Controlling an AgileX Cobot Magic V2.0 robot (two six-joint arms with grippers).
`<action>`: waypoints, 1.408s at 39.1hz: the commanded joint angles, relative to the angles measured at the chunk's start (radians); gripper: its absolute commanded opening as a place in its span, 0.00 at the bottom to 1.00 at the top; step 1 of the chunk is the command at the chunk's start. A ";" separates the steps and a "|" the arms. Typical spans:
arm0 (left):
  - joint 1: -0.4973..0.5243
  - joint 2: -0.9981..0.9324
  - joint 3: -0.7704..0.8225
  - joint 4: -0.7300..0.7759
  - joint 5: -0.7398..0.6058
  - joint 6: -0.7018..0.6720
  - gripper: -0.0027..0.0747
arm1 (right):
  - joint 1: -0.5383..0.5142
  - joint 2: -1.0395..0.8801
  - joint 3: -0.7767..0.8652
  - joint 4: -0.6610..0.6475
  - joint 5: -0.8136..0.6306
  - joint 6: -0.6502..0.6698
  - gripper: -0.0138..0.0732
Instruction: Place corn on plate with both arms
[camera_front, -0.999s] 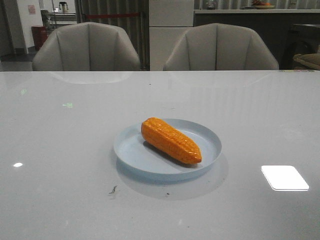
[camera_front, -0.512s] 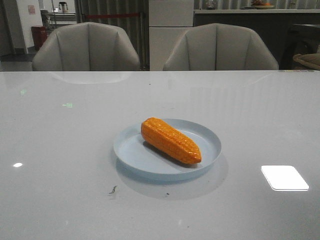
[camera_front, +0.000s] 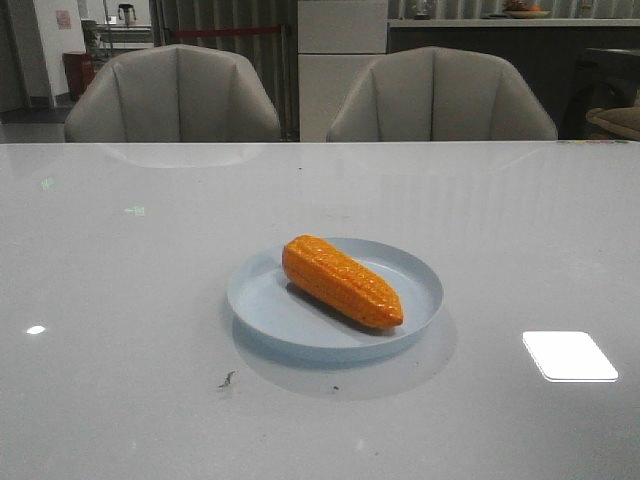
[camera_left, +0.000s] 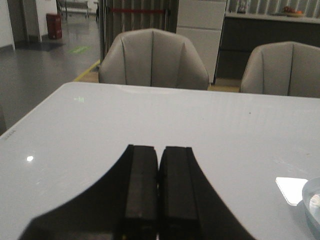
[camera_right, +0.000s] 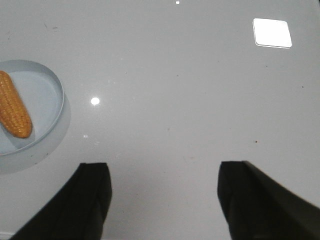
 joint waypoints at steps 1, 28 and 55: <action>-0.001 -0.083 0.065 -0.013 -0.147 -0.001 0.16 | -0.008 -0.002 -0.027 -0.025 -0.066 -0.001 0.80; -0.001 -0.141 0.146 -0.013 -0.064 -0.001 0.16 | -0.008 -0.002 -0.027 -0.025 -0.068 -0.001 0.80; -0.001 -0.141 0.146 -0.013 -0.064 -0.001 0.16 | -0.008 -0.221 -0.027 -0.030 -0.055 -0.001 0.42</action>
